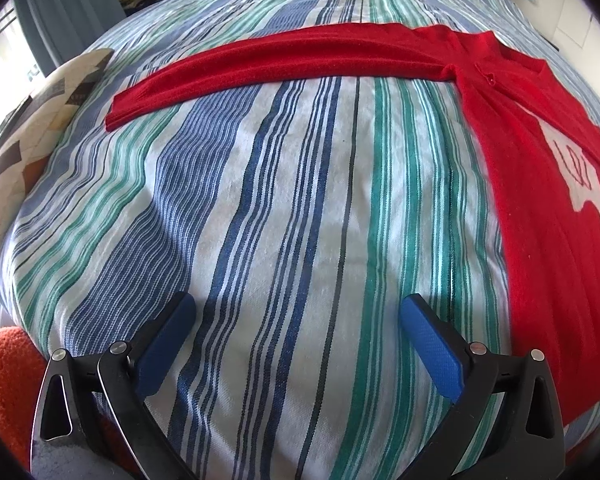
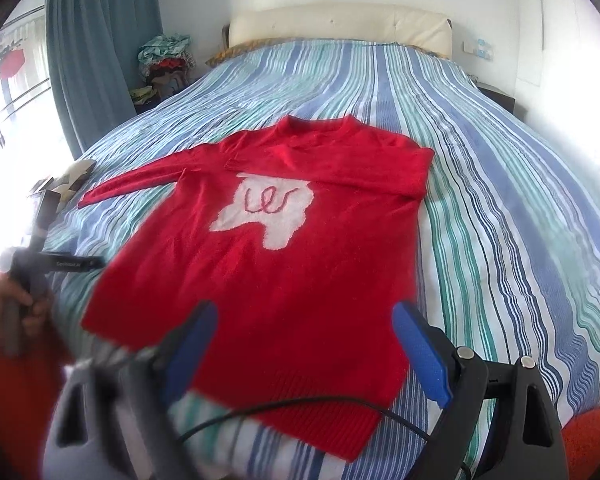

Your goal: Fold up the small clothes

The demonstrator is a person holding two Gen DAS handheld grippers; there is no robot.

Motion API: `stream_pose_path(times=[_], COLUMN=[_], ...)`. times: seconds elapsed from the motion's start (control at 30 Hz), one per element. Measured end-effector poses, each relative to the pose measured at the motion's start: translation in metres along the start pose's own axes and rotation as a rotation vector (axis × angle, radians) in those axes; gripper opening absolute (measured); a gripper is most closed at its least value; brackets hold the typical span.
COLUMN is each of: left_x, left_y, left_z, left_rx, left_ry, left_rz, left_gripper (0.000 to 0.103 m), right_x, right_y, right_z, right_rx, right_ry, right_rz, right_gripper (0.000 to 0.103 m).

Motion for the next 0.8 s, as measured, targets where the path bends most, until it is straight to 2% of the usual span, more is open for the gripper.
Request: stream_pose_path(times=[0.3,0.5,0.63,0.7,0.8], left_x=[0.001,0.005,0.017,0.032,0.068], left_y=[0.001,0.02,0.033,0.042,0.041], left_z=[0.001,-0.008,-0.035,-0.062,-0.124], left_rx=[0.003,-0.041,-0.17,-0.27,-0.399], left_ry=[0.0,0.043,0.147,0.235,0.422], left_rz=[0.002,0.061,0.073,0.102,0.125], left_gripper=[0.102,0.102,0.102,0.102,0.102], right_x=[0.0,0.001,0.0,0.001,0.001], right_y=[-0.001,-0.003,-0.001,0.0,-0.001], right_z=[0.003,-0.001,-0.003,-0.002,0.0], right_rx=[0.014,0.009,0.006,0.008,0.017], right_ry=[-0.012,0.003,0.013,0.012,0.005], right_rz=[-0.005,0.002,0.009,0.013,0.006], right_gripper=[0.088,0.088,0.088,0.088,0.088])
Point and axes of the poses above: each gripper's, at about its wrist camera, not at the fingertips, and y roughly against the way its jaws point, z to its right, x to its top, the point moved 5 cm from there along -y, roughly the way its jaws point, and after that the axes turned 12 degrees about -z, right-handed, at the moved point
